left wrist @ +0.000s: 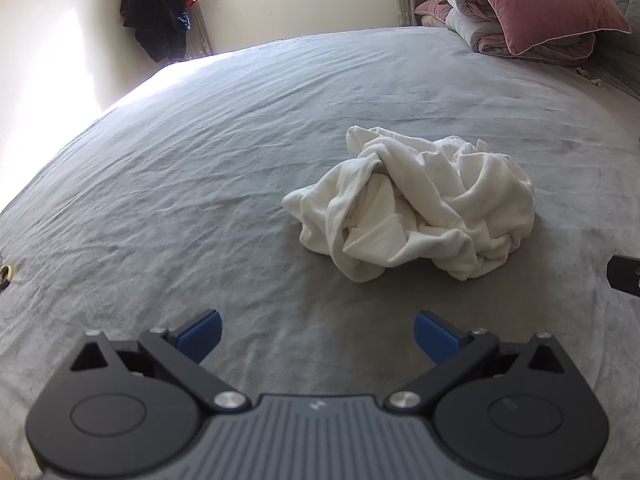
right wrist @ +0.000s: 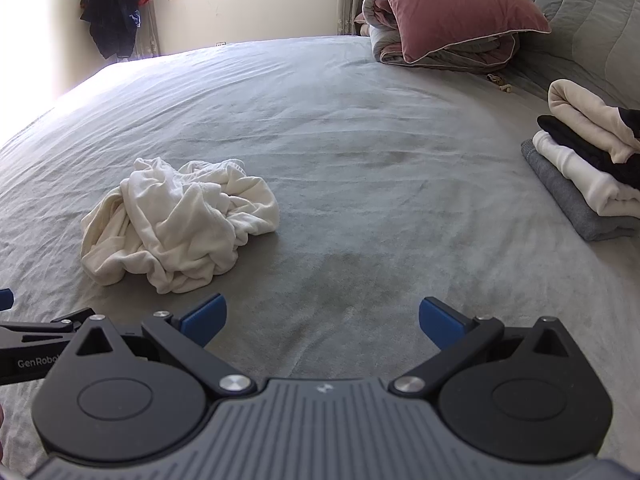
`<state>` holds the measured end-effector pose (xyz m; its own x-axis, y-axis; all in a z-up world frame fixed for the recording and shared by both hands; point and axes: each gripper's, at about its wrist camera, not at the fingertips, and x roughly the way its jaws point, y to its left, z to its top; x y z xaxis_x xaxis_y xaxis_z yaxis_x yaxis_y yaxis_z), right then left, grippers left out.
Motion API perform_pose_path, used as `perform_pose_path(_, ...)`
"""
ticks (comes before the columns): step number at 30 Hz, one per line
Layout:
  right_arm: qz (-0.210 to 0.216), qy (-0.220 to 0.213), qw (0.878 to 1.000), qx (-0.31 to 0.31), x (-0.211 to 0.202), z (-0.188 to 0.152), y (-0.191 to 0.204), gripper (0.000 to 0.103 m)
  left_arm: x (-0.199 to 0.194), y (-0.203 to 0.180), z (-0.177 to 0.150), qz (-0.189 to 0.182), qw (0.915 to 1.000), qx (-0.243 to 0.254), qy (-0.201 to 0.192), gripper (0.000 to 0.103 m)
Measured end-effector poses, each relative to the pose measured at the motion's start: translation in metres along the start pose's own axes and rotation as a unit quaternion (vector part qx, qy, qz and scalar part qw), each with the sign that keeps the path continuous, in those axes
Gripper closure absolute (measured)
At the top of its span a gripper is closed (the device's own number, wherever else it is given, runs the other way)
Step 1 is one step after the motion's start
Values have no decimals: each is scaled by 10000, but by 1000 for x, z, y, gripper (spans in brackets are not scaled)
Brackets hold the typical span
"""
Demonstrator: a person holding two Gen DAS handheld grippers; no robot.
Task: Fold clothes
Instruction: 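Move both tools toward the crumpled white garment on the bed, then grasp the white garment's ribbed waistband with the left gripper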
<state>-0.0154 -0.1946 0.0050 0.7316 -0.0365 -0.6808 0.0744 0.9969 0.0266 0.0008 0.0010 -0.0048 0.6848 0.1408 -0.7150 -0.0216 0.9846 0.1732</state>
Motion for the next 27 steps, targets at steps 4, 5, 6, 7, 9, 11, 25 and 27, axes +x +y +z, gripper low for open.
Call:
perform_pose_path(4, 3, 2, 10000, 0, 1, 1, -1, 0, 0, -2, 4, 16, 10000, 40, 39, 0)
perform_pose_path(5, -2, -3, 10000, 4, 1, 1, -1, 0, 1, -2, 6, 41, 10000, 33, 68, 0)
perform_pose_path(6, -6, -9, 10000, -1, 1, 2, -1, 0, 2, -1, 9, 24, 9999, 22, 130, 0)
perform_pose_path(7, -9, -15, 10000, -6, 1, 2, -1, 0, 4, -1, 13, -41, 9998, -3, 194, 0)
perform_pose_path(9, -9, -15, 10000, -24, 2, 4, -3, 0, 7, 1, 20, -147, 9995, -61, 290, 0)
perform_pose_path(11, -32, 16, 10000, -39, 4, 6, -5, 0, 10, 2, 27, -155, 9993, -81, 324, 0)
perform_pose_path(25, -147, 620, 9978, -155, 41, 10, -24, 0, 67, -14, 33, -29, 9968, 237, 764, 0)
perform_pose_path(27, -230, 690, 9969, -304, 49, 8, -24, 0, 70, -13, 33, -72, 9972, 189, 725, 0)
